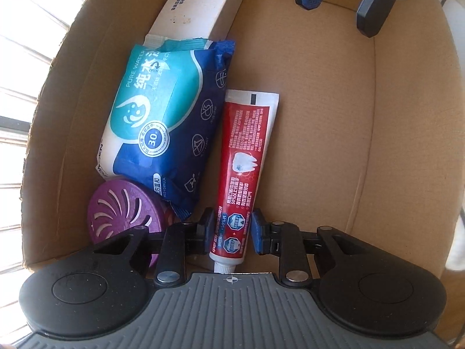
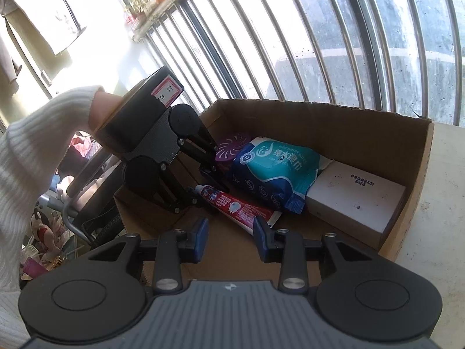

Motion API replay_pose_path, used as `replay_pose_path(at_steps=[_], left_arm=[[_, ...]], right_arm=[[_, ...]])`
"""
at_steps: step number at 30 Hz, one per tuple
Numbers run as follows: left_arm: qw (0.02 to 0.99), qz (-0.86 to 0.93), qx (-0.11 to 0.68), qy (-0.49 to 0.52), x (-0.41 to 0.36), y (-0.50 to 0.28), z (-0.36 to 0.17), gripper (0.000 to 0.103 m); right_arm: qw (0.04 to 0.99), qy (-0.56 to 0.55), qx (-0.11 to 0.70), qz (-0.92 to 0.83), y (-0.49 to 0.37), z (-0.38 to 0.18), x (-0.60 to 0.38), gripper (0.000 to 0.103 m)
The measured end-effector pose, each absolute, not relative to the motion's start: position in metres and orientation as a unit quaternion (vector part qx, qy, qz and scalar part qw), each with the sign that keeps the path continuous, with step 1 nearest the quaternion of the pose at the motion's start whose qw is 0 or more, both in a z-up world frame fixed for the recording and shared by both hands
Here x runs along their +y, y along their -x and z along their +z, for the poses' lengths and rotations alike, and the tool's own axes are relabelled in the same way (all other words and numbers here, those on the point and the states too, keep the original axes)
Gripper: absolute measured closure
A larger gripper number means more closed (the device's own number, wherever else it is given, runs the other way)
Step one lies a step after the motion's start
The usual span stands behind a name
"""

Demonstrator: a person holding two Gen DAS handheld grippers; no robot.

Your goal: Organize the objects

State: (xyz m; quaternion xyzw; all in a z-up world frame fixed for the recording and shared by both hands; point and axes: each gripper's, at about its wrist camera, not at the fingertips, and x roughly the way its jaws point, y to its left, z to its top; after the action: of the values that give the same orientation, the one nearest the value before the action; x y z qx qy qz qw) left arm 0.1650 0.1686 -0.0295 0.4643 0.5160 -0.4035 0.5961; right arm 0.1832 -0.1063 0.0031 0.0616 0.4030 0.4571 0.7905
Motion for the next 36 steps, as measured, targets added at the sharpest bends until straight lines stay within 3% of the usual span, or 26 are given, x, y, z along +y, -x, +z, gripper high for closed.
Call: replay_pose_path(at_steps=[5,16,23,30,36], left_arm=[[0.602,-0.395,0.492,-0.49,0.172,-0.159,-0.028,0.078],[0.659,-0.34,0.507,-0.44,0.194,-0.162,-0.021,0.071],[0.667,-0.338,0.483,-0.456,0.204,-0.15,-0.01,0.071],[0.673,-0.334,0.468,-0.466,0.215,-0.148,-0.009,0.073],[0.68,-0.333,0.448,-0.476,0.227,-0.145,-0.006,0.074]], right_arm=[[0.791,-0.052,0.402,0.458,-0.18,0.004,-0.105,0.065],[0.805,-0.025,0.41,0.428,-0.181,0.009,-0.096,0.065],[0.812,0.102,0.417,0.396,-0.201,0.027,-0.045,0.065],[0.748,0.265,0.464,0.394,-0.211,-0.004,0.025,0.066],[0.735,0.292,0.468,0.394,-0.211,-0.03,0.045,0.068]])
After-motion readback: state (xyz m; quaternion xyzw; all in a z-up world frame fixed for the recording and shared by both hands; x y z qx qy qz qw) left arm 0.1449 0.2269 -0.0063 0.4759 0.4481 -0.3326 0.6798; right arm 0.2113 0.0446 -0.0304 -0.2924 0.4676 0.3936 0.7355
